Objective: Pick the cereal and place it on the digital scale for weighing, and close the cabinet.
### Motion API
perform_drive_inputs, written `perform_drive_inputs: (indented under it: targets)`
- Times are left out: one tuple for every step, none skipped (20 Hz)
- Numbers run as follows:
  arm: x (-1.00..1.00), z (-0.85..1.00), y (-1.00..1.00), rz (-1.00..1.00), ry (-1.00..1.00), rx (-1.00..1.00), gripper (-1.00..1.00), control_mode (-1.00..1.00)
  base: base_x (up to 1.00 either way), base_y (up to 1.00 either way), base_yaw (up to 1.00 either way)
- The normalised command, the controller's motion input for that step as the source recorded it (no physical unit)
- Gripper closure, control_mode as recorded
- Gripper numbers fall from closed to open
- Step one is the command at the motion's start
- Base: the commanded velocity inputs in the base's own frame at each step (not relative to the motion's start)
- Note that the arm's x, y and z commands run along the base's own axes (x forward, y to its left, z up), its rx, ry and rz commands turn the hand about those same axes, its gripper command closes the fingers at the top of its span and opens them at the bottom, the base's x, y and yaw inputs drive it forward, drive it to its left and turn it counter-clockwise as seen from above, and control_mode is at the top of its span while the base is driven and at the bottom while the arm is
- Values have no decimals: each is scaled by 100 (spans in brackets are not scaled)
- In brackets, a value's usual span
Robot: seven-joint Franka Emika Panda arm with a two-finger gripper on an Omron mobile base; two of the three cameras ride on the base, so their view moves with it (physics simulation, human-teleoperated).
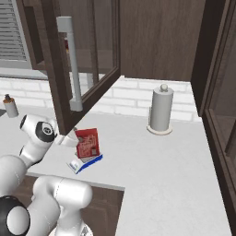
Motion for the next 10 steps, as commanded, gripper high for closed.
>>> perform_drive_inputs:
  targets:
    - [0, 0, 1, 0, -5, 0, -100, -100, 0, 0, 0]
    - [0, 0, 4, 0, -5, 0, -100, -100, 0, 0, 0]
    - [0, 0, 6, 0, -5, 0, -100, -100, 0, 0, 0]
    - [0, 0, 6, 0, -5, 0, -100, -100, 0, 0, 0]
    - [0, 0, 8, 0, -7, 0, -100, -100, 0, 0, 0]
    - [0, 1, 0, 0, -11, 0, -100, -100, 0, 0, 0]
    - [-2, 5, 0, 0, -12, 0, -100, -100, 0, 0, 0]
    - [-10, 7, 0, 0, -13, 0, -100, -100, 0, 0, 0]
    - [-16, 13, 0, 0, -15, 0, -100, -100, 0, 0, 0]
    - [-19, 14, 0, 0, -14, 0, -100, -100, 0, 0, 0]
